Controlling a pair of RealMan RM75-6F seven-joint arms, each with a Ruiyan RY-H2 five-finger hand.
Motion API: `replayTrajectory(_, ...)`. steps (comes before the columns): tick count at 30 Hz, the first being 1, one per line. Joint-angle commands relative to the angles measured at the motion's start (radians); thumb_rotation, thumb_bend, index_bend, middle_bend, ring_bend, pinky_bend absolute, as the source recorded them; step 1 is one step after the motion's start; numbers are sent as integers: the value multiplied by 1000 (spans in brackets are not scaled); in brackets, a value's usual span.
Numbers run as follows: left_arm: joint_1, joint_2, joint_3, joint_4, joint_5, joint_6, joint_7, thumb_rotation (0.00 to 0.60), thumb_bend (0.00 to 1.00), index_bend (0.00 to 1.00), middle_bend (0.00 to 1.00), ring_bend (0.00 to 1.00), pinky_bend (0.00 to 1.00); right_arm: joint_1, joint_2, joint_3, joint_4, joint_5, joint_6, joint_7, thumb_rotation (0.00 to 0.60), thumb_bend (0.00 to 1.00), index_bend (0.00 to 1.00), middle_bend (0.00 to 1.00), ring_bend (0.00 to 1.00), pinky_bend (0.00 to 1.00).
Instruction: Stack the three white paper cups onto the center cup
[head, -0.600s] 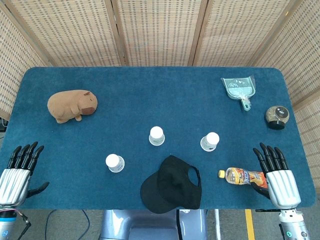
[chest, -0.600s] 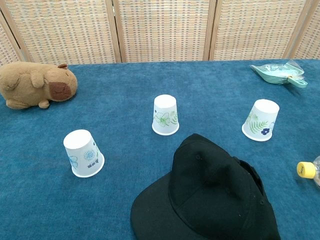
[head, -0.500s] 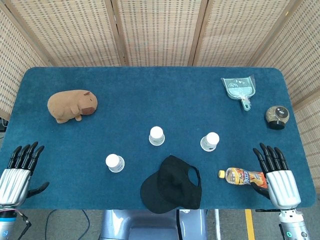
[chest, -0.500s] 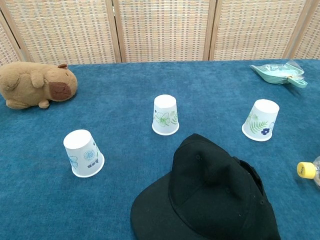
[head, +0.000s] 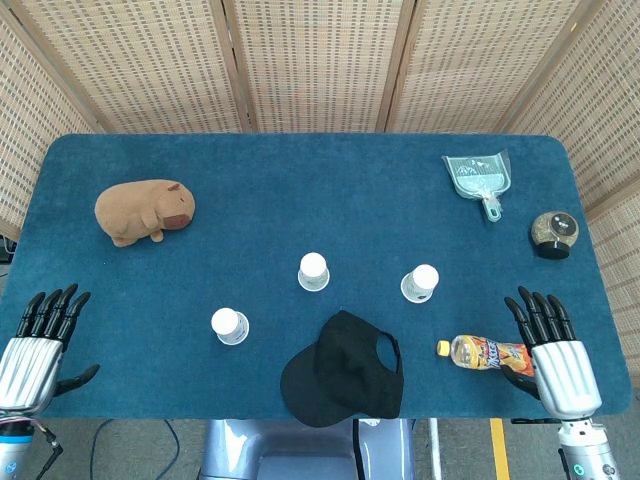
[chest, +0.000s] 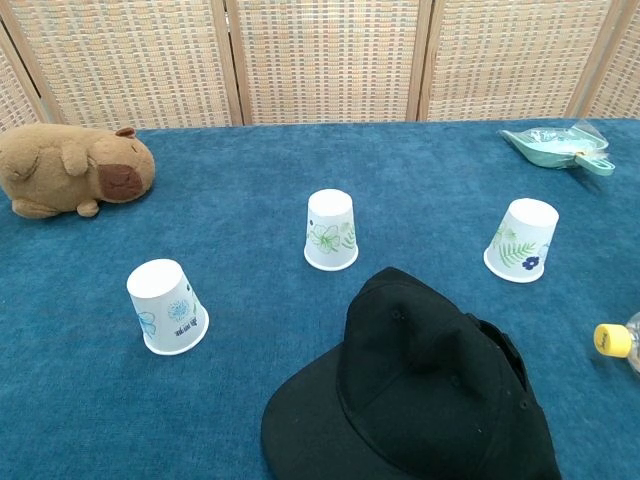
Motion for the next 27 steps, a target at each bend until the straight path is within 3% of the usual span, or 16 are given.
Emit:
replayTrajectory(1,0,-1,-1,0,2,2,-1,600,6,0,0,0,0,-1,0,1,0,-1,3,-1,600,128,0,0,0,0)
replayTrajectory(14,-6,1,3,0,11,-7,-10,600,6,0,0,0,0,0,0,1,1,2,-2,2,600,127,0,0,0,0)
replayTrajectory(20,-52,19,3,-4,28,-71,-68,600,15,2,0,0,0,4,-4,-1,5,10,-18,-1,600,127,0,0,0,0)
replayTrajectory(27,-153,58,-36,-30,24,-187,-76,600,29,172,0,0,0,5,-7,2,5,17,-22,-6,600,127,0,0,0,0)
